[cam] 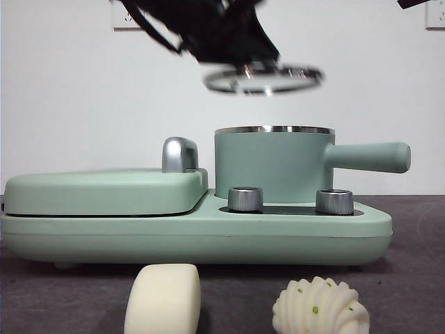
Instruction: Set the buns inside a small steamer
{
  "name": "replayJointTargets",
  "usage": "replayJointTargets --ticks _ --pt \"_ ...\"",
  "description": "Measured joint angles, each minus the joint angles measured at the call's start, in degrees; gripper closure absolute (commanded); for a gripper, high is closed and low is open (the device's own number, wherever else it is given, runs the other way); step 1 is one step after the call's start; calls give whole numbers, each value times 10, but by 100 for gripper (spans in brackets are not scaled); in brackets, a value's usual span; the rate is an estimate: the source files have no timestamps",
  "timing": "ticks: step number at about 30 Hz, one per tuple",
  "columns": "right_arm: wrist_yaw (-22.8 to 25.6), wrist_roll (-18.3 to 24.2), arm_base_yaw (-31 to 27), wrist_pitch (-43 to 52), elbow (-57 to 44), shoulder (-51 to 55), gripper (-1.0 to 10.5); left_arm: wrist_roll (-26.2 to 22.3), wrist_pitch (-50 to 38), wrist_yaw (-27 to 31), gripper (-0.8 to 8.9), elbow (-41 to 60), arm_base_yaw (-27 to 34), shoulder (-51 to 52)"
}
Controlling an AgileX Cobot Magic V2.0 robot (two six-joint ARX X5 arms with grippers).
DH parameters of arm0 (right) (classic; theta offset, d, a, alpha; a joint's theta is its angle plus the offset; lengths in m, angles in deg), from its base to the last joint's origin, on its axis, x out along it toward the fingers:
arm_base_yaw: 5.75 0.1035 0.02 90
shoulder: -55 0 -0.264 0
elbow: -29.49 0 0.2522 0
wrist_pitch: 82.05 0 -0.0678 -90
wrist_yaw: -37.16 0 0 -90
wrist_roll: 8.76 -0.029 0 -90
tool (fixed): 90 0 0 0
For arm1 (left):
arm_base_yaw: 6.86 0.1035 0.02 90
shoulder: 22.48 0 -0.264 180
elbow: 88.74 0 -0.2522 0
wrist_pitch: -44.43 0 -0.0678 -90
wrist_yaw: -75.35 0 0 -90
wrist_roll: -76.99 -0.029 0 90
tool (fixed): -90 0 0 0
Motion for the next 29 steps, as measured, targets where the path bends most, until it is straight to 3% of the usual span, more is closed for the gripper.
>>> replayJointTargets --ticks 5,10,14,19,23,29 --pt "2 -9 10 -1 0 0 631 8 133 0 798 -2 19 73" --pt "2 -61 43 -9 0 -2 631 8 274 41 798 -2 35 134" --pt "30 -104 99 -33 0 -21 631 8 333 83 798 -1 54 175" --pt "68 -120 202 -53 0 -63 631 8 356 89 798 11 71 218" --pt "111 -109 306 -52 0 -101 622 7 376 88 798 14 88 239" --pt "157 -31 426 -51 0 -180 531 2 381 89 798 14 122 258"
